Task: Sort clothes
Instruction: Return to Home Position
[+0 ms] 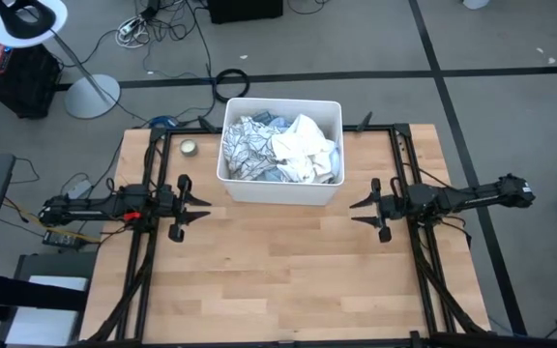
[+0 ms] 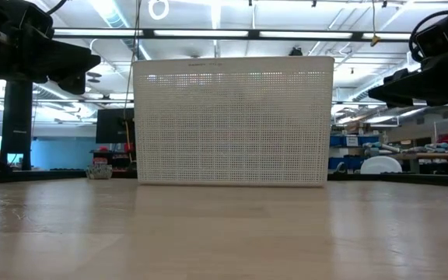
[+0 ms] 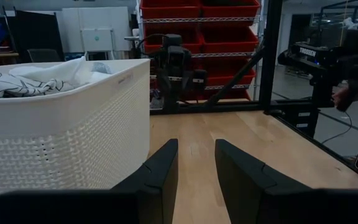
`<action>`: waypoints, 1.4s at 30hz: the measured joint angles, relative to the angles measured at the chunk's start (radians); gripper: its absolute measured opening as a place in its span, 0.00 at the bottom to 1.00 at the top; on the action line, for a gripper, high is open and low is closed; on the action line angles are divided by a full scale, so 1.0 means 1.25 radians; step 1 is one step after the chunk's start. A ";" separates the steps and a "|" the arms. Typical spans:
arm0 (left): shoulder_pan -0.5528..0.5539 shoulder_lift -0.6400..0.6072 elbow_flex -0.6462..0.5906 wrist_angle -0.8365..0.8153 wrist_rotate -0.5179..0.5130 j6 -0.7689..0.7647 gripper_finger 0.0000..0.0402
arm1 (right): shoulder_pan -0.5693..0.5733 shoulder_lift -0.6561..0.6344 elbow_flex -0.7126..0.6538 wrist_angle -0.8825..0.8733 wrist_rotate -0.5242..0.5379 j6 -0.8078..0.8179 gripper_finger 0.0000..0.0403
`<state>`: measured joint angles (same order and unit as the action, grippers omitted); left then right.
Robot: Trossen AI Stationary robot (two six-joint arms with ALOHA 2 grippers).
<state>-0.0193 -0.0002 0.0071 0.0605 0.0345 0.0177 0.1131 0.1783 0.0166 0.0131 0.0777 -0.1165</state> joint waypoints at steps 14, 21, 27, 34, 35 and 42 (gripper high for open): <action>0.000 0.000 0.000 0.000 0.000 0.000 0.28 | 0.000 0.000 -0.001 0.033 0.001 0.001 0.39; 0.000 0.000 0.000 0.000 0.000 0.000 0.28 | 0.000 0.000 -0.001 0.034 0.001 0.001 0.39; 0.000 0.000 0.000 0.000 0.000 0.000 0.28 | 0.000 0.000 0.000 0.035 0.000 0.001 0.39; 0.000 0.000 0.000 0.000 0.000 0.000 0.28 | 0.000 0.000 0.000 0.036 0.000 0.001 0.39; 0.000 0.000 0.000 0.000 0.000 0.000 0.28 | 0.000 0.000 0.000 0.036 0.000 0.001 0.39; 0.000 0.000 0.000 0.000 0.000 0.000 0.28 | 0.000 0.000 0.000 0.036 0.000 0.001 0.39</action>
<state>-0.0195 -0.0002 0.0071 0.0605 0.0347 0.0177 0.1131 0.1783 0.0166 0.0586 0.0773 -0.1150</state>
